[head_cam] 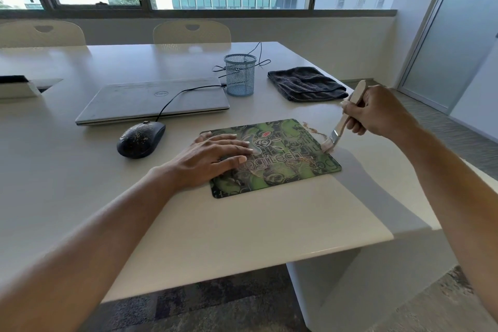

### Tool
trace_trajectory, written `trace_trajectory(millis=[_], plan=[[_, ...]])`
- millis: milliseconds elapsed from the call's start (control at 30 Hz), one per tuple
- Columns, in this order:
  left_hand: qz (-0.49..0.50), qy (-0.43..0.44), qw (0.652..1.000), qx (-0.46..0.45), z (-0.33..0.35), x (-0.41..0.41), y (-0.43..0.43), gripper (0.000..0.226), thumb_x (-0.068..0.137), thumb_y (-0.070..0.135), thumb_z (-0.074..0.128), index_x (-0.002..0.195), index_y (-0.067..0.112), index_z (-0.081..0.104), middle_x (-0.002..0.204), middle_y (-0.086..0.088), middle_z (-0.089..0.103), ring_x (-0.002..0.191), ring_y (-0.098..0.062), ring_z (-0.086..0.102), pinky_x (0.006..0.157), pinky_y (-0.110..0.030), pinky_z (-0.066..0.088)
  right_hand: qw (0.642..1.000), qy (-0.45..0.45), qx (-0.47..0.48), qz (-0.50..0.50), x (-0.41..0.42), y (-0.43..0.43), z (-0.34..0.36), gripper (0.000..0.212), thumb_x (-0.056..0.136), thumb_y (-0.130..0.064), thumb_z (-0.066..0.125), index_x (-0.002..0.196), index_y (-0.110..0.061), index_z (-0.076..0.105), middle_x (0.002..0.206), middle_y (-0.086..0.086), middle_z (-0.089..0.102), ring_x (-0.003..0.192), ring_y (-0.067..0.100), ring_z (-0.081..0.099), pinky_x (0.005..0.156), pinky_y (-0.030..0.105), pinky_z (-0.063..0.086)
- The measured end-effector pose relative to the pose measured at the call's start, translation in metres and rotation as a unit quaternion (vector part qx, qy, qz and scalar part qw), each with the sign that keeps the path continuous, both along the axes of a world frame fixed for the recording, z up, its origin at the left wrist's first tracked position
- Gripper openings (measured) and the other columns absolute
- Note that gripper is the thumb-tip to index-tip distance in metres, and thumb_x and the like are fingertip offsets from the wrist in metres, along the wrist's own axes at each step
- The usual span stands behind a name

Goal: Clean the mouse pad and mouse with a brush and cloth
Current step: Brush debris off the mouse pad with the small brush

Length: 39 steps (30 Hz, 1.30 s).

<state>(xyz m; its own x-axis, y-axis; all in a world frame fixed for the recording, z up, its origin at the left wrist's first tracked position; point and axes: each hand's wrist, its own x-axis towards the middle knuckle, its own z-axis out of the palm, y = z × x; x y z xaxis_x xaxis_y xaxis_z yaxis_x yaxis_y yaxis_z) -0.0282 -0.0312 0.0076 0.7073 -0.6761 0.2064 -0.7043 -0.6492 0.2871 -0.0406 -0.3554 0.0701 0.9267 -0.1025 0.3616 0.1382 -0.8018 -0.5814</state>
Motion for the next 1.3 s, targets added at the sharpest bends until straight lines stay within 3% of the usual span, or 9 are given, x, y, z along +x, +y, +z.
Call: trace_trajectory(millis=[200, 433, 600, 700, 800, 1000, 1300], plan=[[0.012, 0.016, 1.0, 0.014, 0.01, 0.02, -0.005, 0.058, 0.087, 0.056, 0.017, 0.133, 0.036, 0.046, 0.144, 0.018, 0.039, 0.138, -0.004, 0.024, 0.113, -0.042, 0.017, 0.998, -0.041, 0.033, 0.021, 0.002, 0.013, 0.002, 0.034, 0.092, -0.022, 0.056, 0.058, -0.014, 0.06, 0.052, 0.002, 0.063, 0.035, 0.004, 0.057, 0.04, 0.011, 0.045], [0.052, 0.043, 0.995, 0.069, 0.015, 0.056, -0.023, 0.065, 0.085, 0.06, 0.008, 0.14, 0.037, 0.035, 0.15, 0.018, 0.029, 0.142, -0.01, 0.017, 0.113, -0.048, 0.009, 0.995, -0.012, 0.08, 0.066, 0.003, 0.032, -0.004, 0.03, 0.091, -0.02, 0.057, 0.062, -0.014, 0.06, 0.053, 0.004, 0.064, 0.037, 0.006, 0.058, 0.04, 0.013, 0.045], [0.061, 0.061, 0.994, 0.073, 0.006, 0.064, -0.021, 0.066, 0.081, 0.065, 0.005, 0.136, 0.047, 0.034, 0.148, 0.028, 0.025, 0.142, -0.007, 0.014, 0.11, -0.058, -0.002, 0.998, -0.009, 0.052, 0.029, 0.001, 0.018, -0.006, 0.032, 0.091, -0.019, 0.057, 0.06, -0.013, 0.06, 0.052, 0.002, 0.064, 0.035, 0.003, 0.055, 0.04, 0.012, 0.045], [0.058, 0.064, 0.994, 0.067, 0.004, 0.066, -0.019, 0.065, 0.08, 0.067, 0.005, 0.136, 0.048, 0.033, 0.148, 0.029, 0.023, 0.142, -0.006, 0.012, 0.109, -0.06, -0.009, 1.0, -0.021, 0.018, -0.004, -0.001, 0.008, -0.002, 0.03, 0.091, -0.018, 0.056, 0.064, -0.006, 0.062, 0.051, 0.001, 0.062, 0.033, 0.002, 0.054, 0.038, 0.01, 0.044], [0.056, 0.068, 0.994, 0.067, 0.005, 0.068, -0.019, 0.067, 0.079, 0.067, 0.004, 0.137, 0.048, 0.033, 0.148, 0.029, 0.023, 0.143, -0.006, 0.01, 0.108, -0.06, -0.013, 0.999, -0.041, -0.002, -0.017, -0.004, 0.007, 0.004, 0.032, 0.092, -0.018, 0.056, 0.061, -0.01, 0.06, 0.051, 0.0, 0.061, 0.033, 0.001, 0.054, 0.038, 0.01, 0.044], [0.055, 0.075, 0.993, 0.067, 0.004, 0.068, -0.02, 0.055, 0.09, 0.061, 0.008, 0.138, 0.046, 0.031, 0.149, 0.027, 0.02, 0.143, -0.006, 0.007, 0.108, -0.061, -0.013, 0.994, -0.009, 0.105, 0.036, -0.006, 0.027, -0.003, 0.029, 0.091, -0.019, 0.057, 0.063, -0.013, 0.061, 0.047, -0.002, 0.063, 0.037, 0.006, 0.057, 0.041, 0.014, 0.046], [0.058, 0.077, 0.993, 0.066, 0.003, 0.067, -0.022, 0.062, 0.085, 0.062, 0.007, 0.139, 0.044, 0.031, 0.149, 0.027, 0.021, 0.143, -0.005, 0.008, 0.108, -0.062, -0.012, 1.0, -0.014, -0.003, -0.026, -0.009, 0.005, 0.0, 0.03, 0.091, -0.016, 0.056, 0.063, -0.007, 0.06, 0.052, 0.001, 0.06, 0.032, 0.0, 0.053, 0.037, 0.008, 0.043]])
